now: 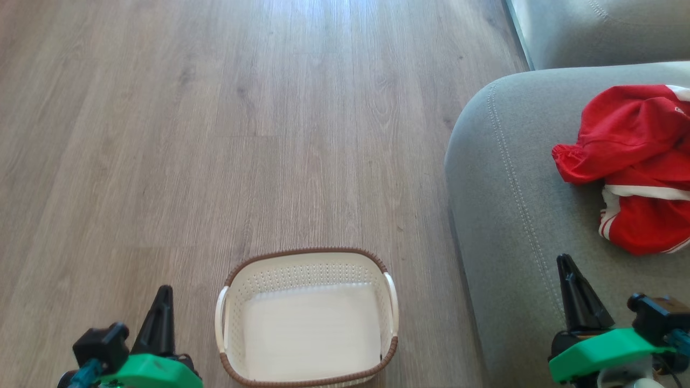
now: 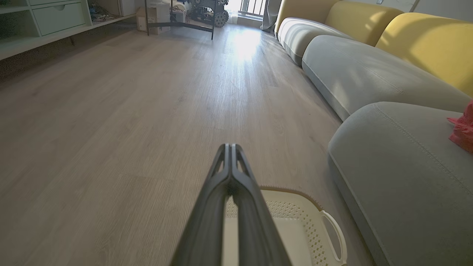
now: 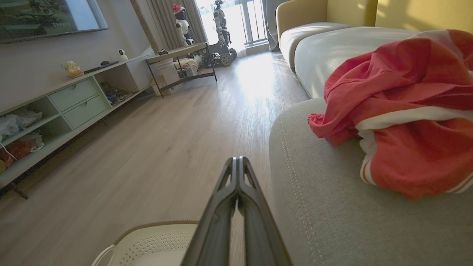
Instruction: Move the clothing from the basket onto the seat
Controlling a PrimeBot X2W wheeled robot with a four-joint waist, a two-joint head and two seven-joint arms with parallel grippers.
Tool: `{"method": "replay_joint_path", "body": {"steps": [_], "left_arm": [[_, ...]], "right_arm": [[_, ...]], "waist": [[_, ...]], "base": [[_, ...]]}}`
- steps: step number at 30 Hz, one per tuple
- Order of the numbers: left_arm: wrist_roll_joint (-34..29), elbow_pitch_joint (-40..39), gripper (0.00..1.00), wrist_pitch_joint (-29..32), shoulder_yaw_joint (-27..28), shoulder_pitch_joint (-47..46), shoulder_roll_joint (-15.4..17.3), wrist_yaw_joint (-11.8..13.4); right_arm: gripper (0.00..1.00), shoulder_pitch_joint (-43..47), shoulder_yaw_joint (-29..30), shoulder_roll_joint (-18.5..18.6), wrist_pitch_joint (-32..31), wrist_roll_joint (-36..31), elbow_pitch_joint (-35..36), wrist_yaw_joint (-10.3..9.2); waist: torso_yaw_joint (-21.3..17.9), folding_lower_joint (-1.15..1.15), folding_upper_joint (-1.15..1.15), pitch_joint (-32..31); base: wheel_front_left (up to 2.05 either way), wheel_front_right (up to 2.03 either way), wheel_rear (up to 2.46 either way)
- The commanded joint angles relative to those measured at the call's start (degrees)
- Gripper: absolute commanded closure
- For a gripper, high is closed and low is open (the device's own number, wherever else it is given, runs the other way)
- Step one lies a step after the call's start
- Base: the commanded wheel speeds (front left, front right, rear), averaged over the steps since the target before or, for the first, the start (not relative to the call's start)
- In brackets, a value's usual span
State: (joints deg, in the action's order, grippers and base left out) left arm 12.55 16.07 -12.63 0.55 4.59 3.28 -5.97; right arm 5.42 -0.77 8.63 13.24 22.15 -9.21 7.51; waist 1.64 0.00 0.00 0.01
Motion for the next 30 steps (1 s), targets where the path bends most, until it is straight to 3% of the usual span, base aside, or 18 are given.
{"method": "replay_joint_path", "body": {"steps": [1, 30], "left_arm": [[1.91, -1.89, 1.00, 0.27, 0.61, -2.67, 0.27, -0.05], [20.76, -2.08, 1.00, 4.68, 1.75, -4.49, 0.10, -0.41]], "right_arm": [[1.00, -2.05, 0.36, -0.04, -0.40, 1.76, 1.70, 0.00], [1.00, -4.34, 1.44, -0.99, -4.60, 18.79, 0.13, -0.01]], "waist": [[-0.02, 0.00, 0.00, 0.00], [-0.41, 0.00, 0.00, 0.04]], "base": [[0.00, 0.00, 0.00], [0.00, 0.00, 0.00]]}}
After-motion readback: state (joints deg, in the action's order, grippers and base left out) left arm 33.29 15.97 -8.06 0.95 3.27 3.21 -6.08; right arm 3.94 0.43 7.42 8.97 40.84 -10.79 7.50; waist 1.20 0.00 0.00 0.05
